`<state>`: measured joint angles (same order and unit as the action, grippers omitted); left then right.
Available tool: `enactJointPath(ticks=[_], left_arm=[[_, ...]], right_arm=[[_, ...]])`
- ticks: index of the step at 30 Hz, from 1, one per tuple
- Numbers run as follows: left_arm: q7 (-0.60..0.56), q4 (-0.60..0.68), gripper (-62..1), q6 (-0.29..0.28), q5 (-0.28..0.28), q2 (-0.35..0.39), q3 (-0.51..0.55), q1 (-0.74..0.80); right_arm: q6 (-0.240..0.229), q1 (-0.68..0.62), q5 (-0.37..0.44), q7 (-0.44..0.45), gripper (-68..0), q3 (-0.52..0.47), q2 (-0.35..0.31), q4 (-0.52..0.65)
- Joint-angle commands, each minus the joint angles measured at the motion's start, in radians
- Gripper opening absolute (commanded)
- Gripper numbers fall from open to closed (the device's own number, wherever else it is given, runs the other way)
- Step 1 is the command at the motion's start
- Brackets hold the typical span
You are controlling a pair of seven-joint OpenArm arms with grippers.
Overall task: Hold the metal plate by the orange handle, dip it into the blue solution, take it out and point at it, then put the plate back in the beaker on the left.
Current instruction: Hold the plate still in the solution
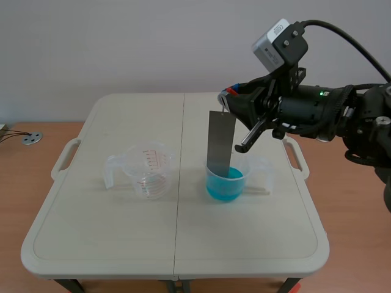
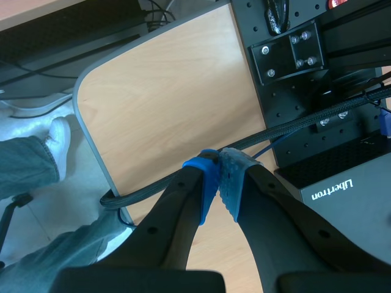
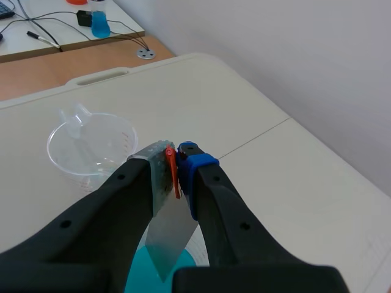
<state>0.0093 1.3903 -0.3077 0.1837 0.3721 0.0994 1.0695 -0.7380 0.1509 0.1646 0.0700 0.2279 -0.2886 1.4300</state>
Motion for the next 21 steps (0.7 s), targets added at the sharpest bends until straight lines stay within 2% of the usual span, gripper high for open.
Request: enactJointPath(ticks=[1,16,21], left_arm=[[-0.009,0.015,-59.3,-0.002,0.006,0.006,0.007,0.01],[-0.017,0.017,-59.3,0.002,0.006,0.008,0.008,0.01],[-0.073,0.095,-59.3,0.014,0.006,0.049,0.036,0.005]], right_arm=[[-0.008,0.015,0.014,0.011,-66.2,-0.014,-0.003,0.037],[-0.008,0.015,0.014,-0.059,-66.2,-0.055,-0.005,0.198],[-0.008,0.015,0.015,-0.084,-66.2,-0.071,-0.005,0.246]])
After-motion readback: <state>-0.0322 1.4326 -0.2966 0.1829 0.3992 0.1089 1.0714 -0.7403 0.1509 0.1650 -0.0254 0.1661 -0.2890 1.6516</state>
